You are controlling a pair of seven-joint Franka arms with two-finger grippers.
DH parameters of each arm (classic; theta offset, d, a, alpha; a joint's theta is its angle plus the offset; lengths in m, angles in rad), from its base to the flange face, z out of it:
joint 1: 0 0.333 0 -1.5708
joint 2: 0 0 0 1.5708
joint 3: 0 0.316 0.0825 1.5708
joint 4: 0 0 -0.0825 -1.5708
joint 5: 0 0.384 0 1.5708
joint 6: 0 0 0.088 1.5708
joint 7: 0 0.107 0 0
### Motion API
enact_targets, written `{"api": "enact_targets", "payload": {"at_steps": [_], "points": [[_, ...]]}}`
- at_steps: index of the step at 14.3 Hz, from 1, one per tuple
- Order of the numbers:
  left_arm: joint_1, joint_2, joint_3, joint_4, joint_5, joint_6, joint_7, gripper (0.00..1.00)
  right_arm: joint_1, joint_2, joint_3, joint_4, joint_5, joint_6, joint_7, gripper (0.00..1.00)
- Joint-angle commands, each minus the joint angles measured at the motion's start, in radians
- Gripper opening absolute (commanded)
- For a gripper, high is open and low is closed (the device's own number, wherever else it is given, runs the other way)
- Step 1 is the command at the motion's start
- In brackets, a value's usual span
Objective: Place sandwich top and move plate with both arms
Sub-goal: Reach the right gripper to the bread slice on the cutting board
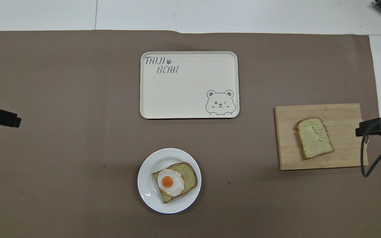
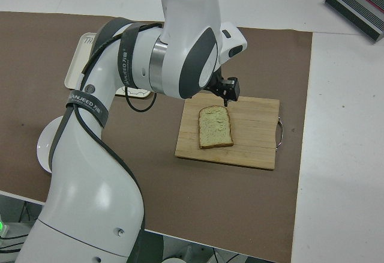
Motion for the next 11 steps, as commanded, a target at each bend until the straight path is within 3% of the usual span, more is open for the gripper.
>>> {"api": "enact_targets", "payload": {"at_steps": [1,5,8,11], "points": [[0.005,0.004,0.0,0.015,-0.007,-0.02,-0.01,1.0,-0.011,-0.014,0.008,-0.09,0.016,0.09,-0.051,1.0],[0.005,0.004,0.0,0.015,-0.007,-0.02,-0.01,1.0,-0.036,0.058,0.008,-0.192,0.022,0.211,-0.106,1.0],[0.005,0.004,0.0,0.015,-0.007,-0.02,-0.01,1.0,-0.054,0.067,0.008,-0.275,0.022,0.369,-0.137,1.0],[0.005,0.004,0.0,0.015,-0.007,-0.02,-0.01,1.0,-0.082,0.153,0.009,-0.292,0.022,0.463,-0.18,1.0]]}}
